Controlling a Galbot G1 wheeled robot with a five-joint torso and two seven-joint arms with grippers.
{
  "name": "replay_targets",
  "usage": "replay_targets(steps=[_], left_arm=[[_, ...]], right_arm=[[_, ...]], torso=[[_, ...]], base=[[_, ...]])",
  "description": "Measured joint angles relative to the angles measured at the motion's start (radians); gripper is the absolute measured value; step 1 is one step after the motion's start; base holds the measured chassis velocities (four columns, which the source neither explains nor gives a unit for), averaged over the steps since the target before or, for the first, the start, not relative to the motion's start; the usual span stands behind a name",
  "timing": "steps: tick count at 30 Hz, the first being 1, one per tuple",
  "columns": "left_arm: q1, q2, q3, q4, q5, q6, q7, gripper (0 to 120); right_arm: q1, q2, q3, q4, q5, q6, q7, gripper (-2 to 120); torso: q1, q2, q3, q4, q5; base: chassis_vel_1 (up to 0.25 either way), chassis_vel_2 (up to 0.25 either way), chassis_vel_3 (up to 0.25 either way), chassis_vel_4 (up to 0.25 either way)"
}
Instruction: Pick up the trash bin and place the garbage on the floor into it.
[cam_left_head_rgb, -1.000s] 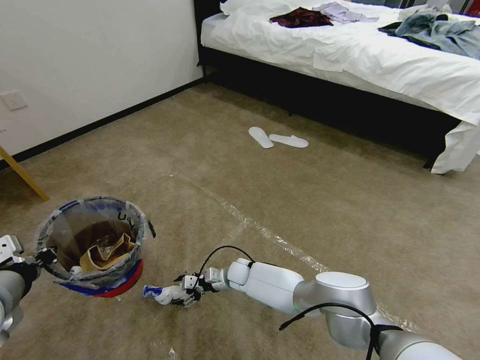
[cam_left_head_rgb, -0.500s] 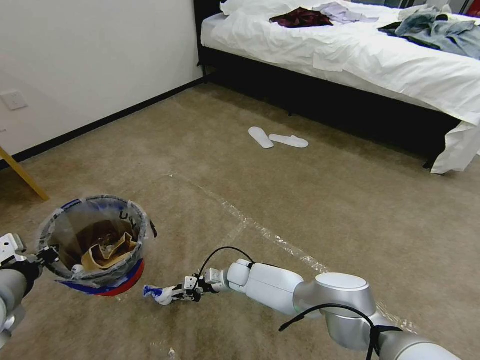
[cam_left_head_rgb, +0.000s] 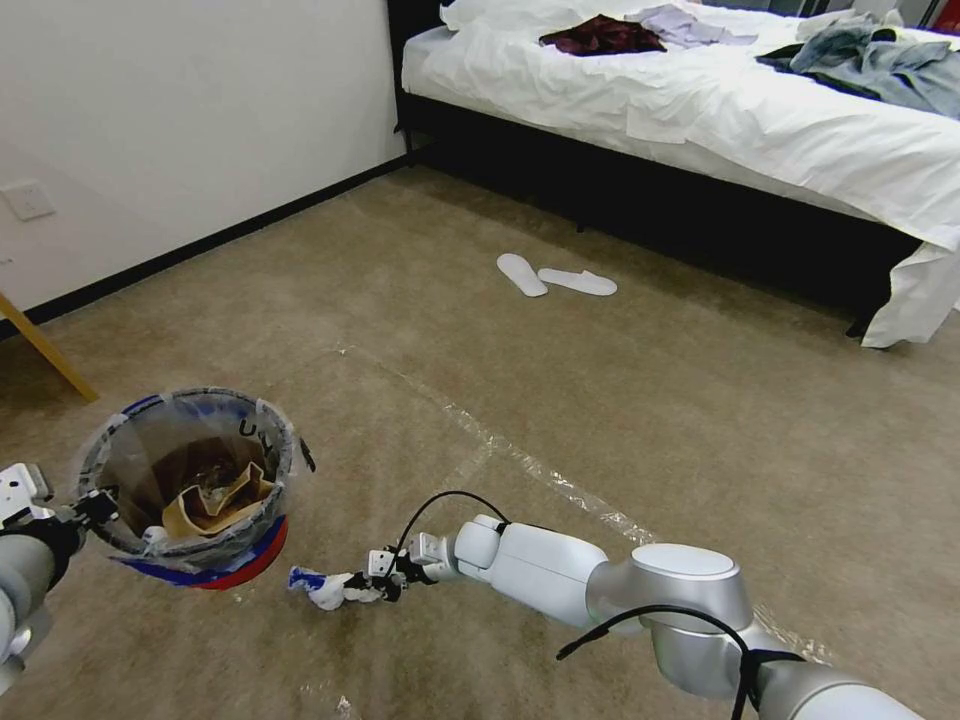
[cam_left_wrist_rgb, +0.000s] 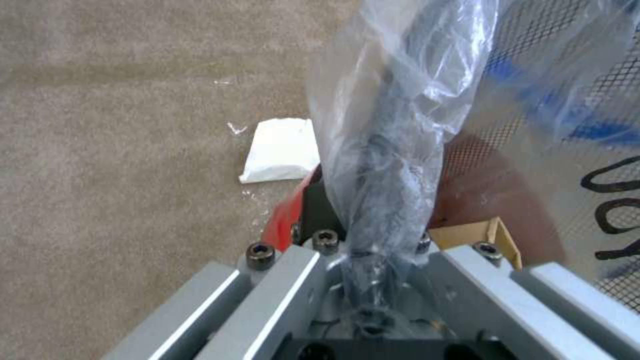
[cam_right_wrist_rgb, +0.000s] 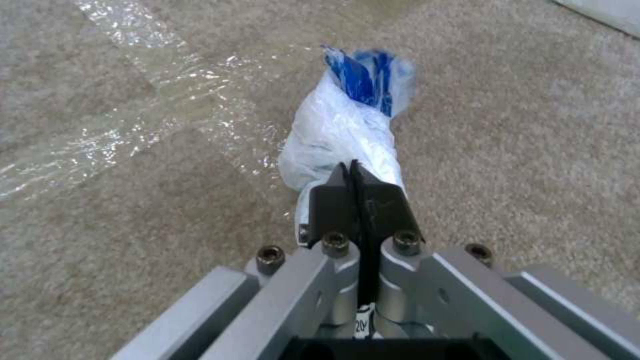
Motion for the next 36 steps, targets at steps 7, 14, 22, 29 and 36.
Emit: replay_targets(steps=[7,14,22,29,36], left_arm=[[-0.003,-0.001,0.008,0.001,0.007,-0.001,0.001,0],[-0.004,-0.001,0.012,0.001,0.008,-0.002,0.001,0],[-0.003,0.009,0.007,0.006,-0.002,-0.002,-0.003,0],[-0.020,0.015,0.029,0.023,-0.011,-0.004,-0.013,0],[-0.025,0.002,0.049,0.055,0.013,-0.005,-0.013,0]], right_arm=[[0.019,0.000,0.033,0.011,0.013,0.013,-0.010,0],[0.030,0.000,0.071,0.035,0.013,0.027,-0.019,0],[0.092,0.000,0.186,0.105,-0.004,0.024,-0.012,0],[0.156,0.000,0.315,0.168,-0.007,0.019,0.015,0],[0.184,-0.001,0.395,0.294,-0.002,-0.001,0.043,0]], torso=[[0.000,0.000,0.000,0.0000,0.0000],[0.000,0.000,0.000,-0.0001,-0.0001],[0.000,0.000,0.000,0.0001,0.0000],[0.000,0.000,0.000,-0.0001,-0.0001],[0.000,0.000,0.000,0.0004,-0.0002]], base=[[0.000,0.000,0.000,0.000],[0.000,0.000,0.000,0.000],[0.000,0.000,0.000,0.000],[0.000,0.000,0.000,0.000],[0.000,0.000,0.000,0.000]])
